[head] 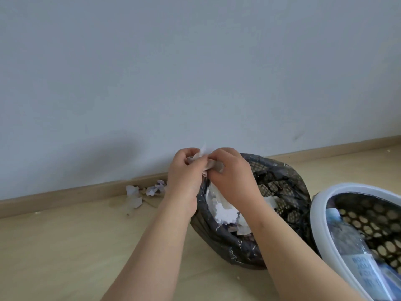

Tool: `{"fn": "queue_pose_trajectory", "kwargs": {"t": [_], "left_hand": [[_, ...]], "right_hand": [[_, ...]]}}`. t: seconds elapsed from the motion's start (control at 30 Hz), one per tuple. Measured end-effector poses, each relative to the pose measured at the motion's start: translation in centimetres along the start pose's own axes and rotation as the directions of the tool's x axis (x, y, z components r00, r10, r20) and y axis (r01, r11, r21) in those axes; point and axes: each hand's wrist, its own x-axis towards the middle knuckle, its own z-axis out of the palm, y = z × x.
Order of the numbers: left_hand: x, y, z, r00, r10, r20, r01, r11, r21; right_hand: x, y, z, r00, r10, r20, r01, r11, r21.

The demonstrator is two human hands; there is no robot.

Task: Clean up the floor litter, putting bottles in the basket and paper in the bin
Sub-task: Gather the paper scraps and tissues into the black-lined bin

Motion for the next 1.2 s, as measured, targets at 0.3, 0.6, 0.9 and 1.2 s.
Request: {"fn": "queue_pose_trajectory", "kwargs": {"t": [0.3, 0.6, 0.9, 1.2], "left_hand": [[0.4, -4.8, 2.2, 0.962, 0.273, 0.025, -0.242, 0.799, 0.551], [-1.2, -9.8, 4.1, 0.823, 0.256, 0.507, -0.542, 0.087, 0.836], [-0.8, -8.7, 3.4, 0.875, 0.143, 0.463, -0.461, -0.05, 0.886], [-0.7, -8.4, 2.5, 0.872, 0.119, 0.475, -0.455, -0.159, 0.876]], "right_hand": [[-1.6, 7.2, -3.2, 0.969, 0.229, 0.093, -0.191, 0.933, -0.305], [-4.2, 11.5, -0.9, 0.815, 0.451, 0.363, -0.354, 0.885, -0.303], [-3.1, 10.7, -2.3, 0.821, 0.508, 0.261, -0.472, 0.861, -0.191], [-4.0, 11.7, -1.4, 0.859, 0.488, 0.158, -0.348, 0.781, -0.519]]}}
